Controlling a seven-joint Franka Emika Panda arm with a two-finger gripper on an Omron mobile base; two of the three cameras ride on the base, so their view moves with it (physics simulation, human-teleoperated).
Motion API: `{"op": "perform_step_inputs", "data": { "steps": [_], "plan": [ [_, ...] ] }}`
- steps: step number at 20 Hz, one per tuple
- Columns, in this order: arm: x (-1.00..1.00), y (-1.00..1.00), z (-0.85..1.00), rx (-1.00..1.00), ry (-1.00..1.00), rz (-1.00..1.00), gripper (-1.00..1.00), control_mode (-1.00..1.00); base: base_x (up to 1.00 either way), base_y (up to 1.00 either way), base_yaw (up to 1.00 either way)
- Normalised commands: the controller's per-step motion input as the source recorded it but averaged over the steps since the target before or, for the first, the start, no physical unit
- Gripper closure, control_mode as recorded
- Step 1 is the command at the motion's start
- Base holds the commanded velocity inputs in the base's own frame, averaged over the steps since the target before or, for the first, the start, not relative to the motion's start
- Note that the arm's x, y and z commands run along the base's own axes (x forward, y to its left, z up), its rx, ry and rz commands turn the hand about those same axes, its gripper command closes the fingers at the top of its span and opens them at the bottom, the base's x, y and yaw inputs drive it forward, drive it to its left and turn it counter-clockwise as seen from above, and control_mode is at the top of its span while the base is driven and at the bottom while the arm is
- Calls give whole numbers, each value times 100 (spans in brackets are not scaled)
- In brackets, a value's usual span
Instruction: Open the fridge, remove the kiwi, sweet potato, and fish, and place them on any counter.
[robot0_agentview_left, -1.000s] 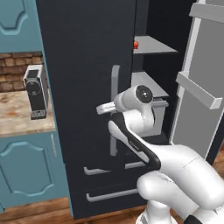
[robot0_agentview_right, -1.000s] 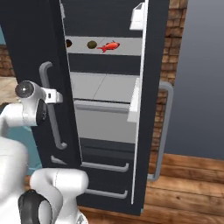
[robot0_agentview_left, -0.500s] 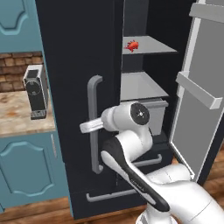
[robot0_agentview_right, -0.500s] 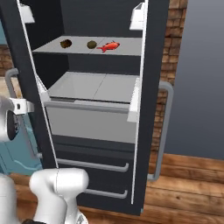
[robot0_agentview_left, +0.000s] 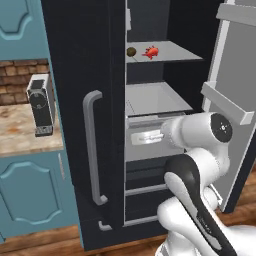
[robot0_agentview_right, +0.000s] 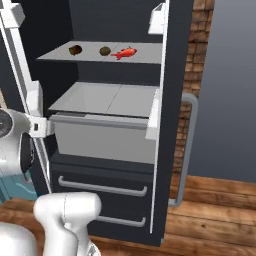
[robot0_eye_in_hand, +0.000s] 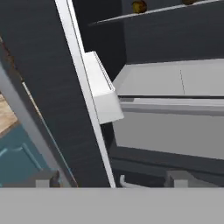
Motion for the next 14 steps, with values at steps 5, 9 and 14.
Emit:
{"op": "perform_step_inputs", "data": {
  "steps": [5, 9, 14],
  "plan": [
    [95, -68, 0, 5, 14, -9, -100, -100, 0, 0, 0],
    [100, -10, -11, 22, 22, 0, -100, -100, 0, 0, 0],
    [100, 21, -31, 19, 27, 0, -100, -100, 0, 0, 0]
  ]
}}
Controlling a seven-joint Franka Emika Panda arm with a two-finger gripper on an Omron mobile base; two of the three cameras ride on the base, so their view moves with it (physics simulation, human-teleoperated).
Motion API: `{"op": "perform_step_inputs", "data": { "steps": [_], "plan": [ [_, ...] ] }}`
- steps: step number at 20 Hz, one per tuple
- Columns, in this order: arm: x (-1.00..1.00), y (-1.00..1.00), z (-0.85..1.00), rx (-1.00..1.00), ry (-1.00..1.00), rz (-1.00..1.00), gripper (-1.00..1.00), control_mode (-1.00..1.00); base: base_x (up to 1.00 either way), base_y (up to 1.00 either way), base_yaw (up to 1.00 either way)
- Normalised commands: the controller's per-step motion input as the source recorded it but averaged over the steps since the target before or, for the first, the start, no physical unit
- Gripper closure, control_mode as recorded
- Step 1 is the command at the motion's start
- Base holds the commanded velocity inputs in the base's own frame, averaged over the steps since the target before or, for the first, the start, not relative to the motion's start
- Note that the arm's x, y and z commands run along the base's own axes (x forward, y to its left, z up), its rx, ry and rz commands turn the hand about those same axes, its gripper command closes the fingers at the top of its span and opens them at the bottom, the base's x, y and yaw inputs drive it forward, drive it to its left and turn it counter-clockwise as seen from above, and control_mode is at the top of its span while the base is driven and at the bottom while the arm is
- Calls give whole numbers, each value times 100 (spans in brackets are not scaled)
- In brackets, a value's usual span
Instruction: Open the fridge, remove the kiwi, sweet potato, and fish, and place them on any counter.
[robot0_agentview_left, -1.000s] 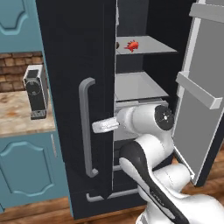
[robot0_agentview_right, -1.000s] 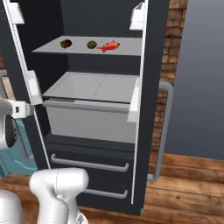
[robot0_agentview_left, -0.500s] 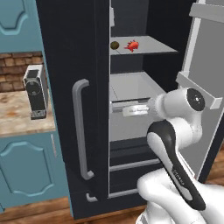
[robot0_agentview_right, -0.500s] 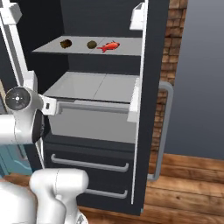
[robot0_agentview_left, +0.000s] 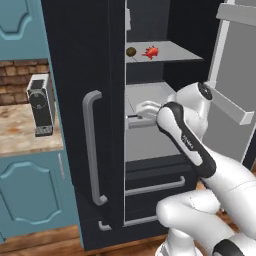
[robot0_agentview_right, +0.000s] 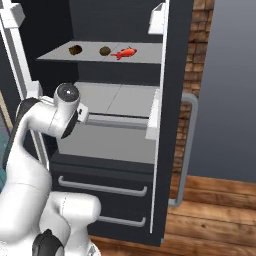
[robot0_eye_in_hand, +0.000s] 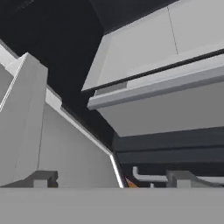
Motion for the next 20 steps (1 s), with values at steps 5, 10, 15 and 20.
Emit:
{"op": "perform_step_inputs", "data": {
  "steps": [5, 10, 15, 20],
  "plan": [
    [62, 70, -32, 10, 26, 1, -100, -100, 0, 0, 0],
    [-9, 80, -8, 6, 14, 9, -100, -100, 0, 0, 0],
    [-81, 94, -16, 0, 6, 12, -100, -100, 0, 0, 0],
    [-59, 17, 5, -7, -4, 0, -100, -100, 0, 0, 0]
  ]
}}
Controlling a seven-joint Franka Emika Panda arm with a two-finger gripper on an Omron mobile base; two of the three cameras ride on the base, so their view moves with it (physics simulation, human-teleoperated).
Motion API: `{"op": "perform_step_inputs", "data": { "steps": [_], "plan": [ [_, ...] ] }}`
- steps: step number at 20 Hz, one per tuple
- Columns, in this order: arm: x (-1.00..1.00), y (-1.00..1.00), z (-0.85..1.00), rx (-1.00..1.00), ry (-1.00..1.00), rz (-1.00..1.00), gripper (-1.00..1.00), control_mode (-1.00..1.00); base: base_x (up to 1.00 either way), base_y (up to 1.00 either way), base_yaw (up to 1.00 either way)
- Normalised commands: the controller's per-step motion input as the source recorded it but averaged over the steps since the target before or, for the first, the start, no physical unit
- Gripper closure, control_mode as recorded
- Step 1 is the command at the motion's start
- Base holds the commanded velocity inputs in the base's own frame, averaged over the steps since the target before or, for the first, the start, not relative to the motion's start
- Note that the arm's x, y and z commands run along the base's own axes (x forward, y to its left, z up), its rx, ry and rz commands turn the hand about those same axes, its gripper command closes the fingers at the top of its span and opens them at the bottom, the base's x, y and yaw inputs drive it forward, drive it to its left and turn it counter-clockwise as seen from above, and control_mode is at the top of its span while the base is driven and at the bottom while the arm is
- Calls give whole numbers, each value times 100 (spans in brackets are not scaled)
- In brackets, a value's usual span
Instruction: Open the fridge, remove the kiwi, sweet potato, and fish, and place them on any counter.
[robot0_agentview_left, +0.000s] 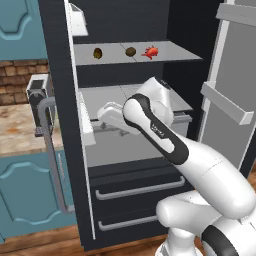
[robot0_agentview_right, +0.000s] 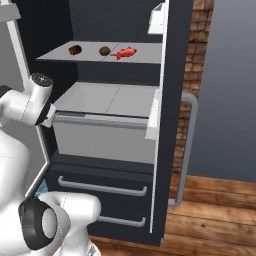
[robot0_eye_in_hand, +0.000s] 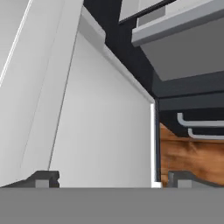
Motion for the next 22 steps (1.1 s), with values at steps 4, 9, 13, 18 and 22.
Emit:
{"op": "perform_step_inputs", "data": {
  "steps": [4, 9, 13, 18, 22],
  "plan": [
    [3, -100, 34, -22, 0, -12, -100, -100, 0, 0, 0],
    [-24, -77, 4, -37, 1, -3, -100, -100, 0, 0, 0],
    [-40, -89, -1, -34, 5, 0, -100, -100, 0, 0, 0],
    [-31, -80, -14, -10, 3, 0, -100, -100, 0, 0, 0],
    [0, 0, 0, 0, 0, 0, -100, 100, 67, 4, 0]
  ]
}}
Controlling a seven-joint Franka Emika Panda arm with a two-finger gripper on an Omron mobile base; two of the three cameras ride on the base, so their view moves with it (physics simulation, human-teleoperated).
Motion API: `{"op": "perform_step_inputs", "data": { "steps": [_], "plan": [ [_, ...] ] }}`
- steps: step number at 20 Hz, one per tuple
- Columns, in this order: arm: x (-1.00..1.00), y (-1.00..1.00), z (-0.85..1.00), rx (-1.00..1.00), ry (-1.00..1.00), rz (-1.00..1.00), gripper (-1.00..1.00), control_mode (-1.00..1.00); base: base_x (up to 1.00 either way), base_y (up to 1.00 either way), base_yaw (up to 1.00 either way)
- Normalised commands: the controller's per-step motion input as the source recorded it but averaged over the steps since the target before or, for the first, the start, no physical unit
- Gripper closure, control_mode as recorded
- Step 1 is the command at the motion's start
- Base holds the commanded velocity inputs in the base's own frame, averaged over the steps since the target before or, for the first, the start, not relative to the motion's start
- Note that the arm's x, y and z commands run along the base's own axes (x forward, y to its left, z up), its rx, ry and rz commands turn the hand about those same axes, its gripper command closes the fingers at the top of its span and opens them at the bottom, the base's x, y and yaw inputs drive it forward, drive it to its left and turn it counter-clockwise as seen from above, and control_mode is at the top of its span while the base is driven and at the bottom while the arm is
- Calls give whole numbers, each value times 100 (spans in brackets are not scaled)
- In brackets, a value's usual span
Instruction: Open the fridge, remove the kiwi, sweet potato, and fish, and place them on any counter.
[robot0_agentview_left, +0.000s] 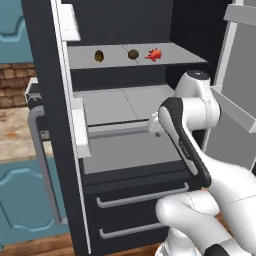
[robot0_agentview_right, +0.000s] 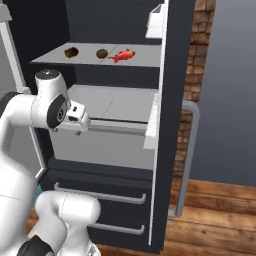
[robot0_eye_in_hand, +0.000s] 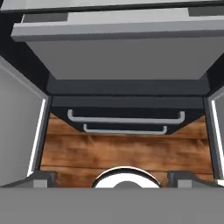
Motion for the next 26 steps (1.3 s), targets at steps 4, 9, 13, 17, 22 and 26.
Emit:
{"op": "perform_step_inputs", "data": {
  "steps": [4, 9, 13, 17, 22, 26],
  "plan": [
    [0, 0, 0, 0, 0, 0, -100, 100, 100, 11, 0],
    [0, 0, 0, 0, 0, 0, -100, 100, 100, 10, 0],
    [-21, 0, 28, -1, -16, 0, -100, -100, 31, 3, 0],
    [-54, -11, 99, -2, -42, -2, -100, -100, 0, 0, 0],
    [33, -13, 77, 0, -18, -6, -100, -100, 0, 0, 0],
    [52, -41, 80, 0, -22, -14, -100, -100, 0, 0, 0]
  ]
}}
